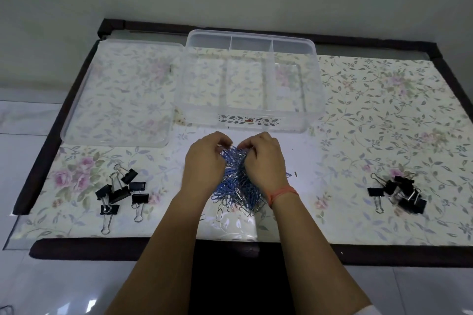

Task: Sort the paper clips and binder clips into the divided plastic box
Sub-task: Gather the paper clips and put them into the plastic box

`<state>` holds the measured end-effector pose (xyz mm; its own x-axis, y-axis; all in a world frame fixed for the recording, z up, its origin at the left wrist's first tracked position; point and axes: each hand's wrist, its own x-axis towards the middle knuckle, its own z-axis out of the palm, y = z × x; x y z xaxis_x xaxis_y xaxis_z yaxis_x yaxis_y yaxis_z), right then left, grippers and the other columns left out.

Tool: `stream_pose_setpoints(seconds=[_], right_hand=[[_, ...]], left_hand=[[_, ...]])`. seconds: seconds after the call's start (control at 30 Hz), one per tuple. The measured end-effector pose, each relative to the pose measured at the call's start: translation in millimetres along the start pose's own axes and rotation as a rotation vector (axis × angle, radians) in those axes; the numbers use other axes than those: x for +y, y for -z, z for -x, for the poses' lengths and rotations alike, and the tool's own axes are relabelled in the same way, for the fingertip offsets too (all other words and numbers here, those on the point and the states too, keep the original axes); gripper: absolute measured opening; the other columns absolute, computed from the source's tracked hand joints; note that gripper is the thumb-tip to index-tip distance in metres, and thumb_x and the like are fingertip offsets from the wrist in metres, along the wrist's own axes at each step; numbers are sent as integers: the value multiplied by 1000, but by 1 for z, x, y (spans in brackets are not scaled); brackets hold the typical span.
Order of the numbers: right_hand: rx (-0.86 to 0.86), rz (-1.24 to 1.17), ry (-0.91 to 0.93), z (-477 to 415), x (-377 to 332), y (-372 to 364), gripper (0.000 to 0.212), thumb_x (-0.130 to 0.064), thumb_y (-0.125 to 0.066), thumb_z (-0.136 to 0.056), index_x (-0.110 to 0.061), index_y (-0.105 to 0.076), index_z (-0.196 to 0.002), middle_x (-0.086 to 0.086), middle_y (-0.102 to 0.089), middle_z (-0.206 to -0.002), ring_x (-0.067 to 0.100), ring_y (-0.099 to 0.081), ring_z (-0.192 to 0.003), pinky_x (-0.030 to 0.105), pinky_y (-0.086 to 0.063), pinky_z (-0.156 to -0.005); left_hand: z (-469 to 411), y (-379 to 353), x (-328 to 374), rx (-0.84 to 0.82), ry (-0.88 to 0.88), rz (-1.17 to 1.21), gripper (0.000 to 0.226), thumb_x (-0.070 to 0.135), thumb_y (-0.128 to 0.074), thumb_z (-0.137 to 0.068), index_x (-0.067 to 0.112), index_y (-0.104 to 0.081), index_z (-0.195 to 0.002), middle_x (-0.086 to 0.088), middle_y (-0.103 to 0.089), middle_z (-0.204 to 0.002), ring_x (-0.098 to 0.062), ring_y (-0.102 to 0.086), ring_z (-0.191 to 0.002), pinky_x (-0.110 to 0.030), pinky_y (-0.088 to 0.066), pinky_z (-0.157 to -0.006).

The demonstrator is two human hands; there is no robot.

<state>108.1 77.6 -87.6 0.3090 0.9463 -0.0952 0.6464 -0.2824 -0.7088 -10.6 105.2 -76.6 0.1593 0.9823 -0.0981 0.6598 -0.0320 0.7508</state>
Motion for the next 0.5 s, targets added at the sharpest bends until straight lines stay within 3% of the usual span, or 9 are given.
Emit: stream_pose_setpoints(seconds=[0.23,0.3,0.4,0.5], right_hand=[[-36,39,-1,7,-7,1,36,4,-41,-82,-10,-70,-97,12,-60,-107,30,-48,-106,38,-40,-92],[-86,62,5,13,-9,5,35,4,-41,-81,-9,-71,-95,13,-60,-105,30,-49,-104,37,-40,-90],[-208,119,42,27,-9,18,35,3,-42,-82,-10,-72,-92,12,-61,-105,28,-50,-105,31,-41,-88],[-108,91,53,41,-5,42,31,4,-47,-79,-9,-70,-97,10,-64,-105,24,-53,-103,26,-39,-82]], left_hand=[[5,2,3,-18,7,-22,38,-14,-38,-73,9,-65,-88,0,-62,-81,-17,-54,-78,-27,-41,-68],[11,7,1,-38,5,-21,35,-13,-38,-73,10,-64,-83,4,-58,-72,-17,-54,-72,-25,-39,-61],[21,18,-5,-66,35,17,37,-12,-39,-72,18,-61,-68,-3,-66,-71,-23,-62,-70,-31,-47,-63],[33,34,-7,-21,28,51,42,-14,-40,-72,24,-60,-68,-1,-67,-80,-17,-63,-78,-32,-50,-71]])
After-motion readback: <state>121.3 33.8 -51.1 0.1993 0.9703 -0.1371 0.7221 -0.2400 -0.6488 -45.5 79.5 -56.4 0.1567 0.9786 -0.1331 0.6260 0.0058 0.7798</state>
